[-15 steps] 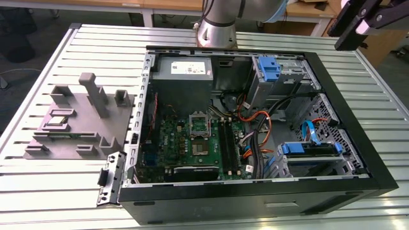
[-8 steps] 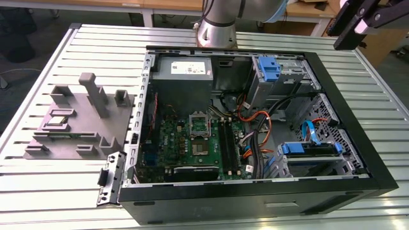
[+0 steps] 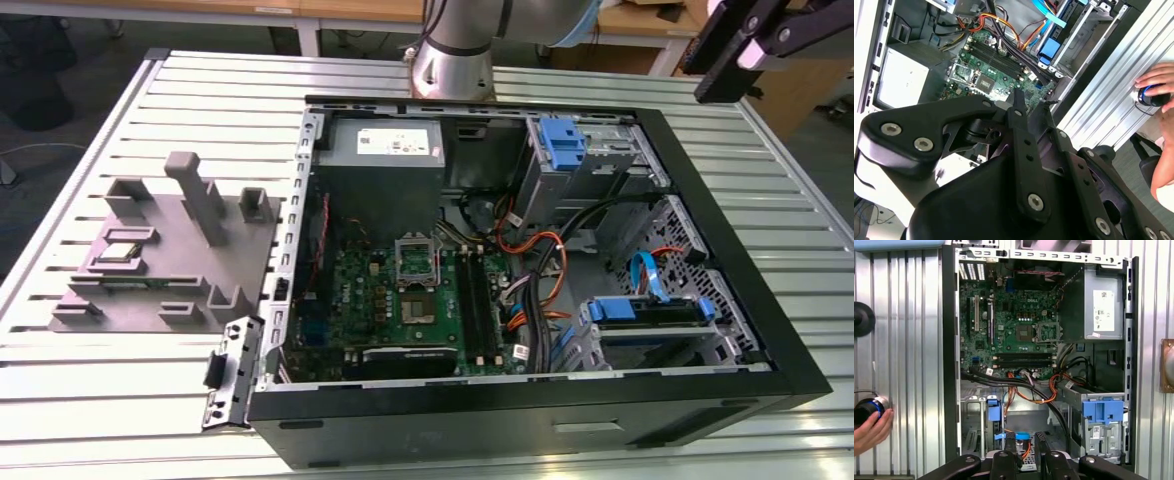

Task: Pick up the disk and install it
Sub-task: 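Insert the first disk wire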

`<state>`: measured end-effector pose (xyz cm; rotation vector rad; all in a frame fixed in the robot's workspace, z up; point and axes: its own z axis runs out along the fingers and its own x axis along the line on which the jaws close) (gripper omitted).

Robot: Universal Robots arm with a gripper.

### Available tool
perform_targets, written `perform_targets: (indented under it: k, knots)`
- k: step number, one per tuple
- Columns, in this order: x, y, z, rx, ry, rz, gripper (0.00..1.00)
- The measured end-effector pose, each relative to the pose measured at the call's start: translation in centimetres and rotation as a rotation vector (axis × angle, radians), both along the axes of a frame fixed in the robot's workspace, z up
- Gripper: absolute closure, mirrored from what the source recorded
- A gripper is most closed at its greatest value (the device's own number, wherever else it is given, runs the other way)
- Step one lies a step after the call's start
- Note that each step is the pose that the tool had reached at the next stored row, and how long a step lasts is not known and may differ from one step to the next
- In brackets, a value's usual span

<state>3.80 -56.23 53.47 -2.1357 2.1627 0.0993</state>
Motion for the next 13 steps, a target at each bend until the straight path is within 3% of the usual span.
perform_targets:
  k: [13]
  knots:
    - [0.30,0.07,-0.46,-0.0003,0.0001,0.000,0.71]
